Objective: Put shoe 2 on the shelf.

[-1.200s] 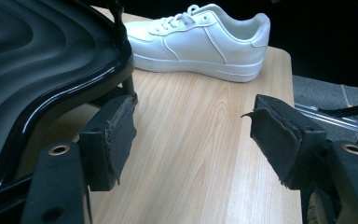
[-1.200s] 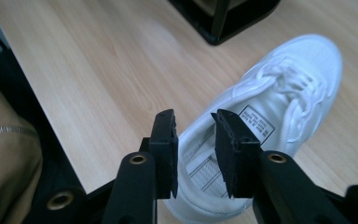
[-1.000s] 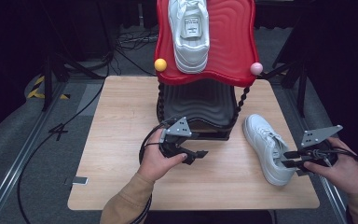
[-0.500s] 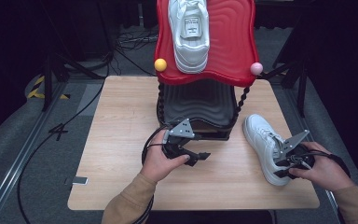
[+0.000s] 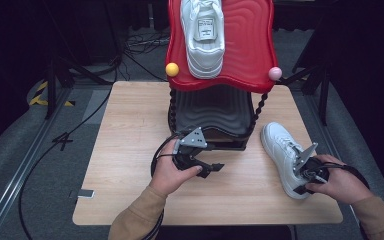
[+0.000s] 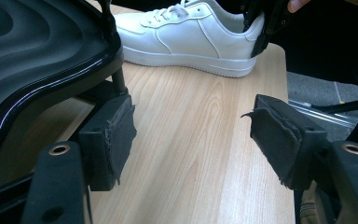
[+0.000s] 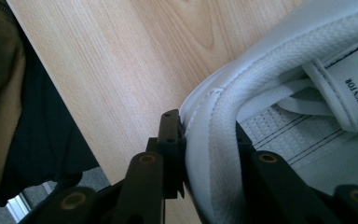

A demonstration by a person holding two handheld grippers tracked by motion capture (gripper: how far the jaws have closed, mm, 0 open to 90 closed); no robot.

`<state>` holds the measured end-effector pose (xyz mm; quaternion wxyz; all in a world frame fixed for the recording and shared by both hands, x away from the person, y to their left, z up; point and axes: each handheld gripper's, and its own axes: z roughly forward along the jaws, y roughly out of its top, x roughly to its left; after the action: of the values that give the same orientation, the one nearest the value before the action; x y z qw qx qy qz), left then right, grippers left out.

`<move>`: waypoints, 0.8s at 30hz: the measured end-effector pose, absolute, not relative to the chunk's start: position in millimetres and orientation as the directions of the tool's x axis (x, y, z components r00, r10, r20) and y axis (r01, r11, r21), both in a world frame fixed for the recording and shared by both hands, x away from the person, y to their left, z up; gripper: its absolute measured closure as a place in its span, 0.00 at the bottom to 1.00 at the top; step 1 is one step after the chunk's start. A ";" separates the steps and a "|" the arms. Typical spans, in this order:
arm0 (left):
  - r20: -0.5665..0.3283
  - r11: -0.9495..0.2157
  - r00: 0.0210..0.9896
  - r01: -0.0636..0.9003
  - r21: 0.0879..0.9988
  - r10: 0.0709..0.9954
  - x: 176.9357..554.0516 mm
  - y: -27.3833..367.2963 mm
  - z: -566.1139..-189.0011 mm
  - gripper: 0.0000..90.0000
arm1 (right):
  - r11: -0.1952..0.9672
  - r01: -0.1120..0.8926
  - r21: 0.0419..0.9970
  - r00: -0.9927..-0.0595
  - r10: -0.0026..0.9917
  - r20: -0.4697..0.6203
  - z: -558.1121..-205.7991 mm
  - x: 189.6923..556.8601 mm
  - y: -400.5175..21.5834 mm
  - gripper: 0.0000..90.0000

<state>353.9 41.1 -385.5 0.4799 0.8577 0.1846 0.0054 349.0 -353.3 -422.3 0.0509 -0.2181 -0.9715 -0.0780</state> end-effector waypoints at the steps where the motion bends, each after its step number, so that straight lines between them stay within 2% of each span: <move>1: -0.166 -0.471 0.931 0.311 0.826 0.324 353.9 42.0 -385.4 0.35 | 0.889 0.441 0.125 -0.895 0.425 0.138 -422.0 349.4 -352.2 0.85; 4: -0.168 -0.465 0.929 0.314 0.828 0.329 353.0 45.0 -384.7 0.35 | 0.876 0.463 0.136 -0.884 0.444 0.148 -421.8 349.6 -351.7 0.86; 5: -0.171 -0.457 0.928 0.317 0.831 0.332 352.5 47.8 -383.9 0.35 | 0.847 0.496 0.192 -0.867 0.471 0.164 -419.5 349.8 -351.5 0.86; 14: -0.178 -0.436 0.924 0.321 0.841 0.338 354.0 55.6 -381.9 0.35 | 0.795 0.536 0.284 -0.844 0.501 0.191 -401.3 354.4 -348.5 0.86; 24: -0.177 -0.432 0.925 0.319 0.844 0.337 354.1 58.6 -380.8 0.35 | 0.771 0.528 0.358 -0.846 0.516 0.135 -359.2 357.6 -354.2 0.85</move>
<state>354.1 58.6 -380.8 0.4965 0.8462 0.1936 0.0091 357.6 -354.2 -359.2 0.0146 -0.2773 -0.9408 -0.1943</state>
